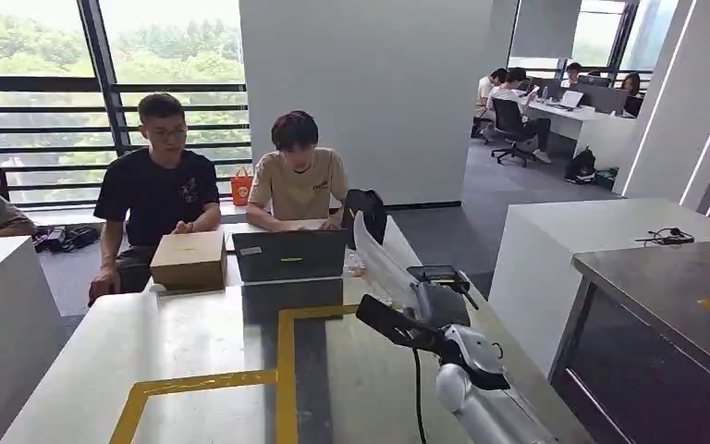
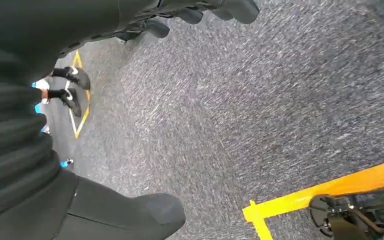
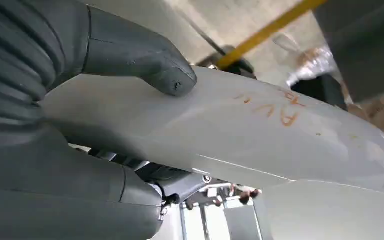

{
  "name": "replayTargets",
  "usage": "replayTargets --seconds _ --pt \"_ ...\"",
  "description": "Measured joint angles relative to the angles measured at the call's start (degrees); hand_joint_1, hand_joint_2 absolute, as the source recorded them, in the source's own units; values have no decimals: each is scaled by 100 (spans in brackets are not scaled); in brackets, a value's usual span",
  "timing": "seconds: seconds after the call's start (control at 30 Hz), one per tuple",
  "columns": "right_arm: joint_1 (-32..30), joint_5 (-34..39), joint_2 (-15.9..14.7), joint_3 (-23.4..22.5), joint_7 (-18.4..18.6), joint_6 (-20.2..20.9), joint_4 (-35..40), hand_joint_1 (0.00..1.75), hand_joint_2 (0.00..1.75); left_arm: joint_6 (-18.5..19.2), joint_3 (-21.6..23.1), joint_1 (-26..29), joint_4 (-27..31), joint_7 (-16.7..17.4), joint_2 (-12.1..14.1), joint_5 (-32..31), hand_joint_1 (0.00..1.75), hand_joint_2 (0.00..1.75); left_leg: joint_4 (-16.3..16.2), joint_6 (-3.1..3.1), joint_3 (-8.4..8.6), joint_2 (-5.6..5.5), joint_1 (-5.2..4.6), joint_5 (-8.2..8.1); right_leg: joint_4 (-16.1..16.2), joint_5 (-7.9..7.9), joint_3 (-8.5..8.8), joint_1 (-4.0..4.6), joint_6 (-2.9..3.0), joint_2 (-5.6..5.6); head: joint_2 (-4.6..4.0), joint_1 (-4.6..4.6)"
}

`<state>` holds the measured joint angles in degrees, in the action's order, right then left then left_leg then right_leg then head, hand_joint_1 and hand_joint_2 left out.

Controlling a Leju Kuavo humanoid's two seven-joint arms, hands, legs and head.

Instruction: Take the parts from the cabinet and place them on the table.

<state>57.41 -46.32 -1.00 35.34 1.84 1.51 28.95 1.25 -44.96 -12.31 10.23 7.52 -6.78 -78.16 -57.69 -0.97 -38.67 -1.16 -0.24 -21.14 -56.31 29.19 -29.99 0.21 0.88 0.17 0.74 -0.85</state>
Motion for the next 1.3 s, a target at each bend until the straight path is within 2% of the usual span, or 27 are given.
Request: replayTargets --seconds 0.03,0.13,0.33,0.57,0.6,0.77,0.8,1.13,1.17,1.2,1.23,1.3 --pt "-1 -7 42 9 46 56 -164 175 175 4 2 -10 0 -20 0 -2 0 175 -2 -5 0 0 -1 3 0 -16 0 -2 -39 0 0 -2" --pt "-26 -133 133 72 131 296 -573 175 175 11 31 -17 0 -35 0 -4 0 175 -3 -11 1 2 0 9 0 -23 0 -2 -78 0 0 -2" --pt "-335 -487 253 334 157 664 -1009 175 175 11 46 -18 0 -39 0 -4 0 175 -2 -8 16 12 5 11 -1 -26 8 4 -97 5 0 -2" --pt "-645 -651 481 671 48 701 -1166 175 175 0 46 -17 -2 -52 2 52 0 175 7 -2 23 16 10 11 -3 -18 8 8 -90 8 0 -2" --pt "-645 -662 511 717 22 734 -1175 0 0 -2 46 -16 -2 -50 2 52 0 175 8 0 24 16 12 10 -3 -13 9 8 -86 8 0 -2" --pt "-643 -684 588 793 -18 749 -1197 0 0 -15 44 -13 -2 -33 2 83 0 175 9 12 31 15 16 2 -4 -4 15 10 -79 8 0 -2" --pt "-643 -684 601 798 -18 745 -1201 0 0 -24 44 -12 -2 -33 2 125 0 0 9 12 31 16 16 2 -4 -4 15 10 -80 8 0 -2" --pt "-611 -604 618 813 -18 464 -1203 0 0 -4 9 3 -7 -68 2 269 0 0 9 12 33 15 15 2 -4 -4 18 10 -79 8 0 -2" --pt "-588 -544 618 813 -35 373 -1203 0 0 -4 2 4 -7 -46 2 271 0 0 -1 6 24 14 7 -11 9 -7 19 5 -88 8 0 -2" --pt "-549 -465 618 798 -75 257 -1203 0 0 -6 -4 7 -4 -30 9 273 0 0 -11 -38 23 13 -24 -54 28 -2 33 -22 -152 3 0 -2" --pt "-502 -360 618 752 -142 99 -1201 0 0 -4 -7 17 -7 -31 11 273 0 0 -12 -48 33 18 -26 -21 24 -28 43 -23 -180 11 0 -2" --pt "-346 -154 612 628 -306 -229 -1184 0 0 -7 -9 25 -7 -31 4 295 0 0 86 -70 94 48 52 29 -65 40 41 -24 -200 15 0 -2"
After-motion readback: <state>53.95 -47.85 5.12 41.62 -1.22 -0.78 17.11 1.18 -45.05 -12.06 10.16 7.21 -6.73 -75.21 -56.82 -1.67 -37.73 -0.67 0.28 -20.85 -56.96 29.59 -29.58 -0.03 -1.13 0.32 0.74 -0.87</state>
